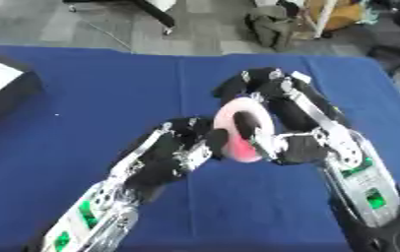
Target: Pick up the objects with one hand, pass them to the other hand, and then place them into the box on the other side of the table.
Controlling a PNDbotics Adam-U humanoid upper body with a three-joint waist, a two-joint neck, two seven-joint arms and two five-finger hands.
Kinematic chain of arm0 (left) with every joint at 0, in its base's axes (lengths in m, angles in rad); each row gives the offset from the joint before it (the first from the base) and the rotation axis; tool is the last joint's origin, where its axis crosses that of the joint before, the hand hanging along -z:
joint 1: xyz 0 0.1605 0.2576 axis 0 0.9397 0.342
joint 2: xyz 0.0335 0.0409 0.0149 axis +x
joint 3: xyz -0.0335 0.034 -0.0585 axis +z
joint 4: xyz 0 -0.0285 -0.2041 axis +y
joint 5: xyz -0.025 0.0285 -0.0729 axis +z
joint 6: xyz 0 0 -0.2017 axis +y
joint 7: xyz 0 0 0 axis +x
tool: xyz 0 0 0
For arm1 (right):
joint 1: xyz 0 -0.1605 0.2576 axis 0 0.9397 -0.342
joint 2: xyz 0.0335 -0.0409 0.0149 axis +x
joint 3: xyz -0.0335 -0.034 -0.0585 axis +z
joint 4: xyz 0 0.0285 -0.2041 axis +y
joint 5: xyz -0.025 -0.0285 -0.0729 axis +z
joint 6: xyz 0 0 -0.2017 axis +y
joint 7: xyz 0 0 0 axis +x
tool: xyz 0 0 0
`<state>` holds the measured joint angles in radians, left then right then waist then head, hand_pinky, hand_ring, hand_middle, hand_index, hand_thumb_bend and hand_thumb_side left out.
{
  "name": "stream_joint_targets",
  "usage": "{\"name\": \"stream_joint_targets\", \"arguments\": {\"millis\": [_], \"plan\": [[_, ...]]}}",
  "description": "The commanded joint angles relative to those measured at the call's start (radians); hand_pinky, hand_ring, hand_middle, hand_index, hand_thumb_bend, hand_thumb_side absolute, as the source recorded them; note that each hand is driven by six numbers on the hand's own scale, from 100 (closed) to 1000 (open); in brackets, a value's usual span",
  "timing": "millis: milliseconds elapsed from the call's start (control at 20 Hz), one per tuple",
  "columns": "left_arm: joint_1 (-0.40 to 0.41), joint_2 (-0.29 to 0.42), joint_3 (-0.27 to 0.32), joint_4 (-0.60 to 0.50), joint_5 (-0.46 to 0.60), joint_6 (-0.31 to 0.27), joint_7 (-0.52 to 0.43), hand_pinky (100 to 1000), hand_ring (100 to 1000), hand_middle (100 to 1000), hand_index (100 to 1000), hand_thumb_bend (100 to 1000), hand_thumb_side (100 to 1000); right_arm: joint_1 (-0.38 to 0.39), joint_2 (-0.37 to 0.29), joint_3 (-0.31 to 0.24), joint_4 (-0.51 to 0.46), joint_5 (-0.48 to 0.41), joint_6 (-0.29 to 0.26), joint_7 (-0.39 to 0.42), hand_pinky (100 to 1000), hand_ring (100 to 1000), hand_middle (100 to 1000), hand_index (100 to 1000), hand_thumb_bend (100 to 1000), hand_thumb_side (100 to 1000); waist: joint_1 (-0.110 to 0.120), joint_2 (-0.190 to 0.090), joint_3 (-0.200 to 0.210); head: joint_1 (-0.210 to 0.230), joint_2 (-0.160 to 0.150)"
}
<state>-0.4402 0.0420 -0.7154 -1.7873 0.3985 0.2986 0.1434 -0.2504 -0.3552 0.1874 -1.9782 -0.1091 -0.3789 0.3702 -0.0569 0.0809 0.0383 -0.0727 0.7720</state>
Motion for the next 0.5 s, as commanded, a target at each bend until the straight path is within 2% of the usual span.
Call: {"name": "stream_joint_targets", "arguments": {"millis": [50, 250, 300, 350, 500], "plan": [[-0.009, -0.002, 0.001, -0.002, -0.036, 0.003, -0.015, 723, 803, 804, 750, 703, 418, -0.016, -0.018, -0.001, -0.022, 0.000, -0.007, 0.001, 741, 731, 553, 353, 100, 470, 0.001, -0.015, 0.000, -0.002, -0.002], [-0.008, -0.005, -0.001, 0.008, -0.062, 0.003, -0.032, 723, 803, 804, 750, 703, 418, -0.016, -0.018, -0.002, -0.022, -0.001, -0.006, 0.001, 741, 731, 553, 353, 100, 470, 0.001, -0.015, 0.000, -0.002, -0.002], [-0.008, -0.005, -0.002, 0.009, -0.064, 0.002, -0.034, 738, 826, 840, 816, 1000, 209, -0.016, -0.018, -0.001, -0.022, -0.002, -0.006, 0.002, 741, 732, 553, 351, 100, 404, 0.001, -0.015, -0.001, -0.001, -0.002], [-0.012, -0.008, -0.012, 0.005, -0.064, 0.003, -0.043, 739, 827, 841, 818, 787, 432, -0.016, -0.017, 0.001, -0.022, -0.003, -0.005, 0.003, 741, 732, 553, 351, 100, 470, 0.001, -0.015, -0.001, 0.000, -0.002], [-0.018, -0.018, -0.022, 0.003, -0.067, 0.011, -0.074, 736, 824, 840, 816, 759, 429, -0.016, -0.017, 0.006, -0.022, -0.007, -0.002, 0.010, 740, 733, 553, 350, 100, 470, 0.000, -0.015, -0.001, 0.002, -0.002]]}}
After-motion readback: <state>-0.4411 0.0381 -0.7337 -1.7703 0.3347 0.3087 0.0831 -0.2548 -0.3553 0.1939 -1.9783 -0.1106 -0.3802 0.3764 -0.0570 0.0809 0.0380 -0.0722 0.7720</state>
